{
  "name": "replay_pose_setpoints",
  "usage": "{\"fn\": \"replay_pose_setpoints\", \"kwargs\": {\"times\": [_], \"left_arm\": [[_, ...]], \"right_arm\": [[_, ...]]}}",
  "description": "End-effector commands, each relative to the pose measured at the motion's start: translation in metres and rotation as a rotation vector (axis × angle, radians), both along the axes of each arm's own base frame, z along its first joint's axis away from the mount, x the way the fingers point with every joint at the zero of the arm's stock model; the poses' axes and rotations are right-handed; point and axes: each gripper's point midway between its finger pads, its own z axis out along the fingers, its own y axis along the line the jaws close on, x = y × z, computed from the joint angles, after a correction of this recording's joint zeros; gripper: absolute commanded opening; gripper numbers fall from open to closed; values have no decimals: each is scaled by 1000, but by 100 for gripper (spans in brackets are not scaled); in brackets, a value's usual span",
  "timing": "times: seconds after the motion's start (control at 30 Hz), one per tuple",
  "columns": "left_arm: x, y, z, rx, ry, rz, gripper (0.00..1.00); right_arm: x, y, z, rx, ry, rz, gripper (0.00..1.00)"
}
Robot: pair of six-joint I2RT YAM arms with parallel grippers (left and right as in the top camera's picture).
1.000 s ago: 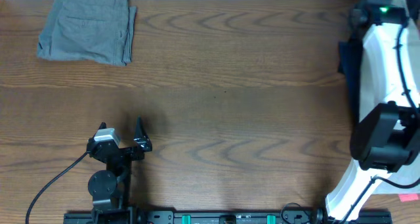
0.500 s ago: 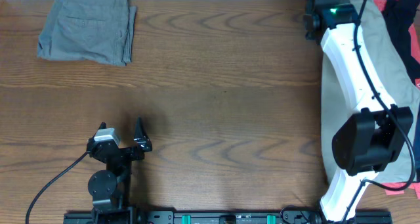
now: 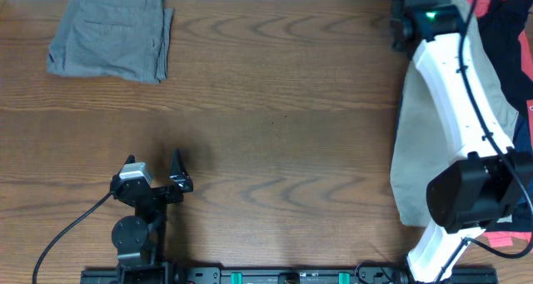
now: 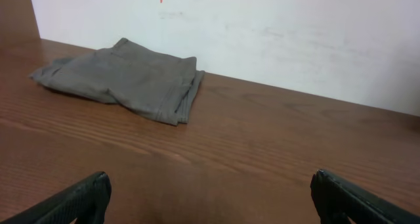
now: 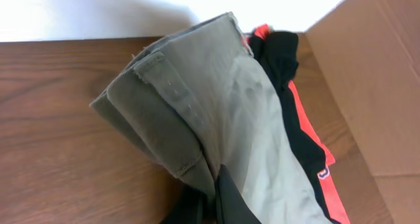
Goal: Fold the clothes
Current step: 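Lift the khaki pants off the stack with the right gripper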
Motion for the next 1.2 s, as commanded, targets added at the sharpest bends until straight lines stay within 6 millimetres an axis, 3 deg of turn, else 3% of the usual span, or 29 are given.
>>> {"fn": "replay_pose_setpoints", "kwargs": {"times": [0.0, 0.07, 0.27, 0.37, 0.53, 0.8, 0.97, 1.17], "left_arm": [[-1, -1, -15, -1, 45, -11, 98], [-1, -1, -15, 0, 45, -11, 98], [-1, -1, -15, -1, 45, -11, 98], [-1, -1, -15, 0, 45, -11, 98], [-1, -1, -15, -1, 45, -11, 98], [-1, -1, -15, -1, 45, -11, 98], [-1, -1, -15, -1, 45, -11, 98], [-1, -1, -15, -1, 45, -11, 98]], "right_arm": [[0, -22, -6, 41, 3, -48, 1], [1, -37, -28, 59, 54, -69, 1], [9, -48, -96, 154, 186, -56, 1], [15, -38, -128, 217, 240, -8, 1], [25, 4, -170, 355, 328, 206, 1], [24, 17, -196, 382, 377, 235, 2], [24, 20, -196, 381, 377, 240, 9], [25, 20, -196, 380, 374, 241, 10]]}}
